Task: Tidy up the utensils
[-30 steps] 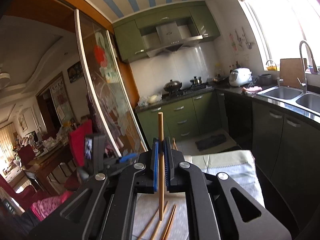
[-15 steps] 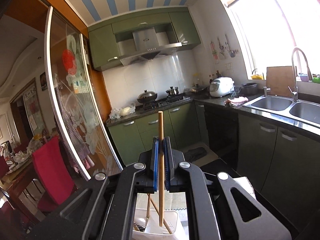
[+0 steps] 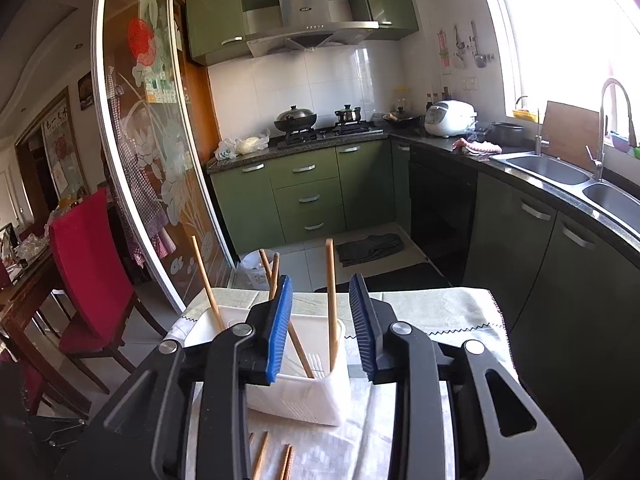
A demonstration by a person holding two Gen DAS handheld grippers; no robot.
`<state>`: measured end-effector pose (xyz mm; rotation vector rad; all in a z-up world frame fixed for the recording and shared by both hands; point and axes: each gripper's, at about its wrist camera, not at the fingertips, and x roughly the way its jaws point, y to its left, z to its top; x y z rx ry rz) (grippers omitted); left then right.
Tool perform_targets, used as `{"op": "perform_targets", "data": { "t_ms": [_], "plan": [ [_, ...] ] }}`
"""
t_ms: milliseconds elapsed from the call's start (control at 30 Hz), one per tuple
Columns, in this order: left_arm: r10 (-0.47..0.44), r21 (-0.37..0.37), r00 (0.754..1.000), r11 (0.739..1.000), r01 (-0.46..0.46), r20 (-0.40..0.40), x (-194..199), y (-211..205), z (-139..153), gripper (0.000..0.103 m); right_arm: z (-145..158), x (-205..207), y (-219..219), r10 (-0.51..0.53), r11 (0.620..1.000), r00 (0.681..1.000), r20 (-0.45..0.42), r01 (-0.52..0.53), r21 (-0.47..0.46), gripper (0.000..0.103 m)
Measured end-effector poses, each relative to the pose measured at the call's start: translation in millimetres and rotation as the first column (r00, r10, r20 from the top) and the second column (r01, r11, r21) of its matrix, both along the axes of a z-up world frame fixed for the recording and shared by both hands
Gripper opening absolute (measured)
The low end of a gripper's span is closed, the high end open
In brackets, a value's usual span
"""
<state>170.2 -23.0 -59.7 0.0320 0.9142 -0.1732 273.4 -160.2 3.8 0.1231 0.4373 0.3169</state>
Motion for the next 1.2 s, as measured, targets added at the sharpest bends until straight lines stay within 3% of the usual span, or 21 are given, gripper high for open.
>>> {"op": "perform_targets", "data": {
  "t_ms": [200, 467, 733, 1067, 1200],
  "plan": [
    [0.001, 0.026, 0.997, 1.0, 0.001, -0.08, 17, -19, -26, 0.028, -4, -83, -43, -0.007, 0.999, 0.999, 0.05, 0.005, 0.033, 0.03],
    [0.046, 0.075, 0.983, 0.997, -0.033, -0.18, 49, -35, -61, 0.023, -62, -149, -109, -0.051, 0.996, 0.995, -0.086, 0.057, 0.07, 0.03],
    [0.114, 0.056, 0.954, 0.993, -0.102, -0.276, 72, -29, -84, 0.016, -75, -169, -160, -0.111, 0.982, 0.986, -0.122, 0.127, 0.137, 0.03],
    [0.108, 0.037, 0.947, 0.994, -0.101, -0.303, 79, -31, -92, 0.015, -69, -168, -160, -0.095, 0.982, 0.986, -0.137, 0.115, 0.149, 0.03],
    [0.111, 0.052, 0.949, 0.994, -0.1, -0.295, 78, -35, -92, 0.006, -68, -167, -158, -0.088, 0.982, 0.986, -0.143, 0.11, 0.152, 0.03]
  ]
}}
